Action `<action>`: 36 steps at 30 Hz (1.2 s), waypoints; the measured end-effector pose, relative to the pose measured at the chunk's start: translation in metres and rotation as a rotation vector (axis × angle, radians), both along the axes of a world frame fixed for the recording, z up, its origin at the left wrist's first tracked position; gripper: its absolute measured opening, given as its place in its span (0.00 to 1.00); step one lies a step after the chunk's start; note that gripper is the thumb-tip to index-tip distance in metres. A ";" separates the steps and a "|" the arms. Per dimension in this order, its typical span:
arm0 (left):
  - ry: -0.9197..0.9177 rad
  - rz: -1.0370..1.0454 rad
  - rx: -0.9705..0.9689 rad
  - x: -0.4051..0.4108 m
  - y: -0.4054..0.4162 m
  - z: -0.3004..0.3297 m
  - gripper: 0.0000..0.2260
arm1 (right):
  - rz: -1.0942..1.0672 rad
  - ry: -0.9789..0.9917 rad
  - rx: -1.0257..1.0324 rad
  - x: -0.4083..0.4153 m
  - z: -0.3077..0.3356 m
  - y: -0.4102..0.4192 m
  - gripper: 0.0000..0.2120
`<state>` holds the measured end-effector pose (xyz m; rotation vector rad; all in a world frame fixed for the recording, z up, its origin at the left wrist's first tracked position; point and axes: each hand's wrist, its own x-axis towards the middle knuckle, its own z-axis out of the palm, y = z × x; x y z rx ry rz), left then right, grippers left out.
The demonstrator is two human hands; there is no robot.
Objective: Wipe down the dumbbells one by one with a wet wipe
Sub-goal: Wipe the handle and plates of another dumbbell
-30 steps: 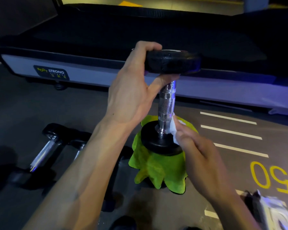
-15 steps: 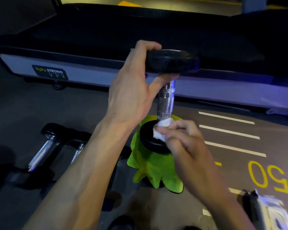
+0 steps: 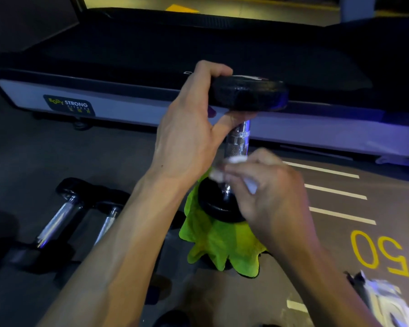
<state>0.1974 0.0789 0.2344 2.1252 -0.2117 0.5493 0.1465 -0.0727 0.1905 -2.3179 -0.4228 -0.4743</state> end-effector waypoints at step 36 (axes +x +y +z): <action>0.131 -0.084 -0.099 0.010 0.005 0.013 0.19 | -0.080 -0.258 0.064 -0.003 -0.029 0.008 0.16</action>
